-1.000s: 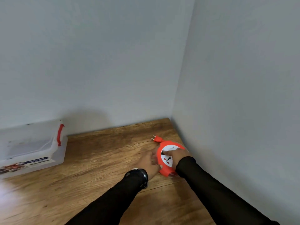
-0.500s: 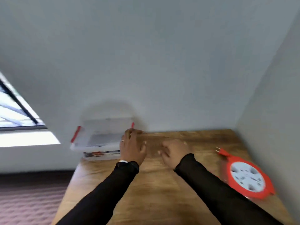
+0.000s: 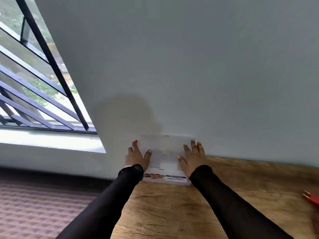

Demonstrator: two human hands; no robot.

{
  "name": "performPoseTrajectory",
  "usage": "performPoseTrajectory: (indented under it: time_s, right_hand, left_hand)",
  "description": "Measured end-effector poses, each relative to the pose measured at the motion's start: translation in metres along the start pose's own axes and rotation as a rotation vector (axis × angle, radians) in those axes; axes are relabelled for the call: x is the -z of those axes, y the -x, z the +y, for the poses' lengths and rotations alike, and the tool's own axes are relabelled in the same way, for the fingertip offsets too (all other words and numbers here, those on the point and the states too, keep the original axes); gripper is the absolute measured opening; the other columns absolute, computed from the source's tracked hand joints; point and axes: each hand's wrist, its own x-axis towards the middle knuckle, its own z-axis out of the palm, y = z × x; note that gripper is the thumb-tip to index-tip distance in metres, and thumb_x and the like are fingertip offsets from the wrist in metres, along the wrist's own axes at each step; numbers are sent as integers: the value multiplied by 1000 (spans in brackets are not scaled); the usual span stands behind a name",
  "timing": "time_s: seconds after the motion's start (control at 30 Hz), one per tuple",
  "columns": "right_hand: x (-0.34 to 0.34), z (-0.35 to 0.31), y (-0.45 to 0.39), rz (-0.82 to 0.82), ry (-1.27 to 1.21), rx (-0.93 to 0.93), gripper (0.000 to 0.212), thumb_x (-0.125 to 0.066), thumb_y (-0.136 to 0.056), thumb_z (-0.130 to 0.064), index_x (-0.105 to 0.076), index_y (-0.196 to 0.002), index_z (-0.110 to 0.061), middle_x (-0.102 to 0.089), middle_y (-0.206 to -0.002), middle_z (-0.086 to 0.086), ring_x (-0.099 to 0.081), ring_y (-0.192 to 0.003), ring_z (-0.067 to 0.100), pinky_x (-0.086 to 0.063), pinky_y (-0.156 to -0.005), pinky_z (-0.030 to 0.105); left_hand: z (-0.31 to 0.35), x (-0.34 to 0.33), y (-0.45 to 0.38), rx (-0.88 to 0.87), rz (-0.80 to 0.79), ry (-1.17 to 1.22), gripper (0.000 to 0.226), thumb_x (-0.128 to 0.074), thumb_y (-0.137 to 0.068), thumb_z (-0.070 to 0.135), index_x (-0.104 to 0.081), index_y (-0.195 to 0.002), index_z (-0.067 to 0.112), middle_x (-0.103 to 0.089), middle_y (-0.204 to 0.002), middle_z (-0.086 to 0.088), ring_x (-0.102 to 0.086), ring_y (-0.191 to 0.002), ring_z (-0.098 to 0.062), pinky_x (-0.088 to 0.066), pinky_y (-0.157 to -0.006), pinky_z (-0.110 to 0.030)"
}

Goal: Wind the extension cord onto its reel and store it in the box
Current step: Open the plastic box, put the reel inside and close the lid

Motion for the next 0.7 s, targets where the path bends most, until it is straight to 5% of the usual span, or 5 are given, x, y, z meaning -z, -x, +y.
performPoseTrajectory:
  time_s: [0.23,0.37,0.47,0.6,0.7]
  right_hand:
    - [2,62,110,69,-20,-65,122,27,-54,-85,-5,-151,-19,13,-159,8,10,-146,24,3,-116,30]
    - [-3,113,176,97,-320,-303,84,-31,-86,-68,-10,-151,-18,-16,-157,9,-27,-140,26,-31,-111,40]
    - [-2,133,205,254,-491,-437,64,-31,-90,-60,-40,-138,-18,-54,-133,8,-53,-117,25,-45,-89,36]
    - [2,139,219,286,-583,-568,41,-33,-100,-36,-51,-129,-14,-64,-117,12,-58,-107,30,-37,-78,28]
    - [1,145,216,299,-567,-603,39,-32,-101,-32,-54,-124,-10,-65,-111,15,-58,-103,32,-37,-76,29]
  left_hand:
    - [3,-23,102,-162,14,-66,48,-44,-92,45,-35,-122,9,-54,-121,-13,-59,-104,-34,-49,-80,-36]
    - [5,-42,165,-156,-52,130,29,-36,-95,45,-44,-102,18,-62,-87,-2,-61,-79,-28,-50,-69,-40]
    - [3,-55,194,-139,-90,168,34,-31,-94,52,-49,-95,23,-61,-81,4,-58,-73,-24,-45,-63,-36]
    - [6,-57,202,-226,-85,170,32,-32,-97,42,-52,-91,17,-55,-73,4,-48,-62,-15,-30,-52,-31]
    - [-5,-67,189,-199,-135,169,38,-29,-97,42,-53,-84,16,-58,-73,-2,-54,-65,-22,-38,-53,-32]
